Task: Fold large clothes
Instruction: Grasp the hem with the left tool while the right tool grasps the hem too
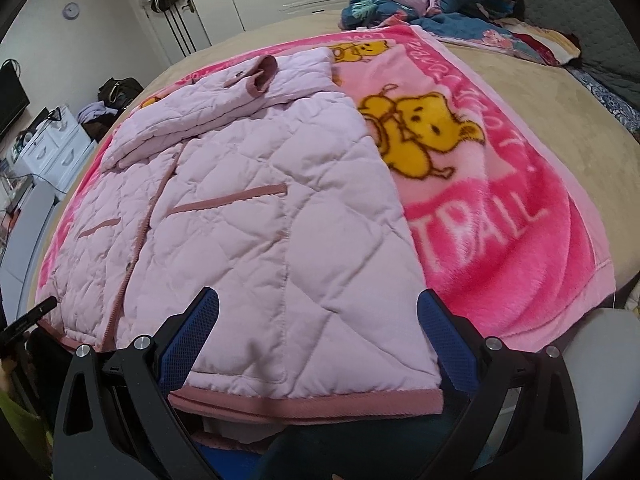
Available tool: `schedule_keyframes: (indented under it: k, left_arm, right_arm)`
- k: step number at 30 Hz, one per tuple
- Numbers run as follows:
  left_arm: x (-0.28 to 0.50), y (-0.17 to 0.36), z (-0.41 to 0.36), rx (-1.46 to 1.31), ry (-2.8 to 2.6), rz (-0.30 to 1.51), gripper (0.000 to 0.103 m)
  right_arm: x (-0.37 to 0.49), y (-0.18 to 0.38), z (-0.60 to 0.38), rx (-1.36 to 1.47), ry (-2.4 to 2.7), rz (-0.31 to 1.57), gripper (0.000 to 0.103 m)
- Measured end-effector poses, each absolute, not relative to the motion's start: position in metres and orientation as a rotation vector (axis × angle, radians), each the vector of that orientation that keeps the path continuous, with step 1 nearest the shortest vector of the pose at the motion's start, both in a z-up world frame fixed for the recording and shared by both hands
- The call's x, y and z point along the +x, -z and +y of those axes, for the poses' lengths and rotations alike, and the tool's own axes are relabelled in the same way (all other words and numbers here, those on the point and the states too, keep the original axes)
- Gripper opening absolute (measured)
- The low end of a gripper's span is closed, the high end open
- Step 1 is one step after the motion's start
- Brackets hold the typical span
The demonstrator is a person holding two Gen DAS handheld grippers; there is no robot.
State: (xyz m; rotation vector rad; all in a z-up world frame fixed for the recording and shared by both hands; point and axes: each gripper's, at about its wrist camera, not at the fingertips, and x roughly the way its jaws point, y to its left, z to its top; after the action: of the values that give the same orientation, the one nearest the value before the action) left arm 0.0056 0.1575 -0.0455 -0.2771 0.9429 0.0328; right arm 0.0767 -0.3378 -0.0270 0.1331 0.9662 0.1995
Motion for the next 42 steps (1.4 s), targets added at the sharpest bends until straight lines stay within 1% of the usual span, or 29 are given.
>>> schedule_keyframes:
  k: [2,3,6,12,17,19,20,21,22,24,25,28,29,30,32,33,34,35,38,40,41,42]
  left_arm:
    - [0.007,0.046,0.159,-0.276,-0.038,0.937,0.028]
    - [0.007,0.046,0.162,-0.284,-0.042,0.935,0.027]
    - [0.005,0.047,0.170,-0.331,-0.033,0.928,0.024]
    - [0.003,0.042,0.174,-0.344,-0.024,0.912,0.023]
    - [0.000,0.033,0.174,-0.335,-0.019,0.888,0.022]
    - [0.001,0.034,0.174,-0.334,-0.022,0.894,0.022]
    - [0.000,0.033,0.174,-0.338,-0.021,0.898,0.022]
    - [0.001,0.034,0.175,-0.340,-0.021,0.904,0.023]
    - [0.001,0.035,0.175,-0.341,-0.024,0.909,0.023]
    - [0.001,0.038,0.174,-0.341,-0.024,0.916,0.026]
    - [0.001,0.038,0.174,-0.336,-0.027,0.923,0.029]
    - [0.000,0.041,0.176,-0.343,-0.036,0.930,0.036]
    - [0.000,0.042,0.177,-0.347,-0.039,0.933,0.040]
    - [0.000,0.043,0.178,-0.352,-0.041,0.936,0.042]
    - [0.000,0.046,0.178,-0.356,-0.041,0.947,0.055]
    - [0.000,0.048,0.178,-0.356,-0.044,0.953,0.058]
    - [0.000,0.049,0.178,-0.357,-0.047,0.957,0.061]
    - [0.000,0.050,0.178,-0.359,-0.046,0.960,0.061]
    - [-0.001,0.053,0.178,-0.365,-0.045,0.965,0.061]
    - [-0.001,0.055,0.177,-0.362,-0.040,0.968,0.061]
    - [-0.002,0.056,0.175,-0.358,-0.039,0.968,0.060]
    - [-0.002,0.057,0.174,-0.355,-0.034,0.971,0.058]
  right_arm:
    - [0.076,0.029,-0.341,0.136,-0.194,0.979,0.099]
    - [0.076,0.030,-0.343,0.138,-0.196,0.986,0.099]
    - [0.077,0.037,-0.346,0.141,-0.207,1.025,0.099]
    - [0.082,0.057,-0.351,0.211,-0.229,1.114,0.099]
    - [0.083,0.064,-0.354,0.271,-0.260,1.106,0.099]
    - [0.082,0.065,-0.353,0.261,-0.275,1.106,0.098]
    - [0.081,0.066,-0.353,0.255,-0.282,1.107,0.094]
    - [0.080,0.067,-0.354,0.254,-0.286,1.107,0.090]
    - [0.080,0.067,-0.355,0.256,-0.290,1.107,0.089]
    - [0.078,0.067,-0.357,0.256,-0.302,1.102,0.083]
    - [0.078,0.067,-0.357,0.251,-0.306,1.099,0.082]
    - [0.076,0.067,-0.358,0.250,-0.313,1.092,0.073]
    - [0.075,0.066,-0.359,0.250,-0.315,1.084,0.066]
    - [0.075,0.065,-0.360,0.252,-0.317,1.078,0.055]
    - [0.074,0.062,-0.361,0.260,-0.337,1.067,0.047]
    - [0.073,0.060,-0.360,0.255,-0.341,1.061,0.043]
    - [0.072,0.058,-0.359,0.251,-0.345,1.052,0.042]
    - [0.071,0.057,-0.357,0.246,-0.349,1.040,0.039]
    - [0.072,0.056,-0.358,0.249,-0.351,1.040,0.039]
    - [0.073,0.059,-0.359,0.262,-0.354,1.051,0.042]
    - [0.074,0.062,-0.359,0.267,-0.356,1.070,0.047]
    - [0.074,0.065,-0.358,0.269,-0.355,1.081,0.048]
